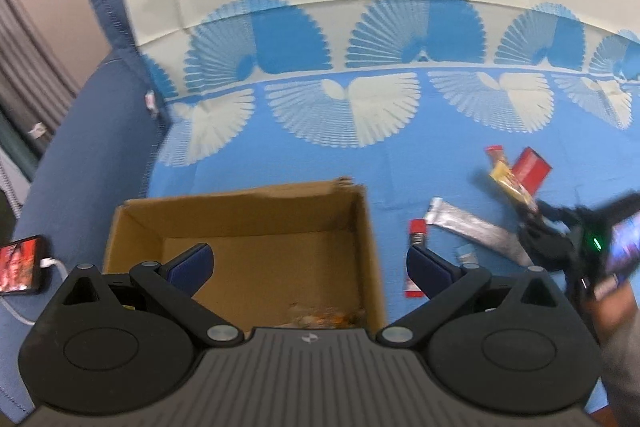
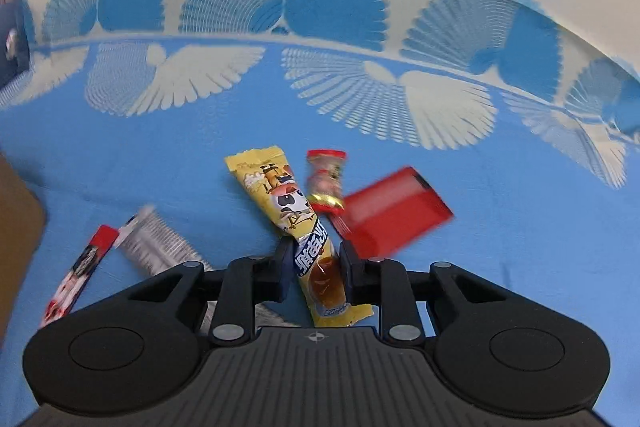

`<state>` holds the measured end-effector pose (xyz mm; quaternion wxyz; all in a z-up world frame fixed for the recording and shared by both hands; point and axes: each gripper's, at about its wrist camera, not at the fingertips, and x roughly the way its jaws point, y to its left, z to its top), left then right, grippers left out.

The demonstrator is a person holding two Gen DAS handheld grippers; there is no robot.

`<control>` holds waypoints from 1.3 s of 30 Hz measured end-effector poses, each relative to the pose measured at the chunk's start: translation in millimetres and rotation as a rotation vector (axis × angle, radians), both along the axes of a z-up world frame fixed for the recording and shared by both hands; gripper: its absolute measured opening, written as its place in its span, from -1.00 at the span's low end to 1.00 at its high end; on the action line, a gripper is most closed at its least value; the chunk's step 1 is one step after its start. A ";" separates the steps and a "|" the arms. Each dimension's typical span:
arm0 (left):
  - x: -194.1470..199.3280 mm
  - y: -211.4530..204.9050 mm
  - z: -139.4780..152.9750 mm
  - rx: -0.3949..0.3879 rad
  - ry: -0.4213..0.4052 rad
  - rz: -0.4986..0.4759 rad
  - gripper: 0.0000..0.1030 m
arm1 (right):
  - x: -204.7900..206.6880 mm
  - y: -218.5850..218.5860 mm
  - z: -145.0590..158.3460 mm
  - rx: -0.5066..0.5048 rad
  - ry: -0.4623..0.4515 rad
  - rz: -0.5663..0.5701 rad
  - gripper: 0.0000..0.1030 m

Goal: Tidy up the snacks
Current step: 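Reach the right gripper to the yellow snack stick and grasp it while the left moves toward the silver bar, then grasp the silver wrapped bar with the left gripper while the right lifts the yellow stick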

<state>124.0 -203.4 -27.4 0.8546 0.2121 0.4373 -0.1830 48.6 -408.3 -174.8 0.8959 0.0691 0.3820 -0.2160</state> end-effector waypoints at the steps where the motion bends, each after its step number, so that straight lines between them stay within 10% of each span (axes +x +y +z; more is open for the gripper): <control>1: 1.0 -8.8 -1.6 -0.008 0.019 -0.011 1.00 | -13.1 -3.1 3.8 0.001 -0.004 -0.024 -0.49; 12: 36.3 -132.4 -97.6 -0.023 0.316 0.045 1.00 | -174.5 -73.0 -22.3 0.033 0.099 -0.388 -0.48; 21: 91.1 -179.0 -206.6 -0.044 0.547 0.206 0.99 | -177.2 -89.7 -30.5 0.087 0.036 -0.406 -0.38; 25: 93.8 -183.0 -211.0 -0.062 0.517 0.233 0.99 | -179.4 -93.3 -33.1 0.098 0.002 -0.402 -0.31; 27: 87.4 -183.0 -206.8 -0.074 0.504 0.218 0.79 | -179.2 -92.1 -34.2 0.081 -0.003 -0.389 -0.28; 29: 76.5 -182.2 -196.1 -0.050 0.423 0.206 -0.07 | -177.7 -89.5 -34.6 0.062 0.001 -0.381 -0.28; 37: 50.0 -159.7 -133.1 -0.185 0.385 0.098 -0.50 | -187.7 -70.4 -14.8 0.082 -0.048 -0.401 -0.48; 39: 46.4 -149.9 -107.8 -0.231 0.349 0.072 -0.96 | -195.6 -62.1 0.1 0.082 -0.084 -0.413 -0.48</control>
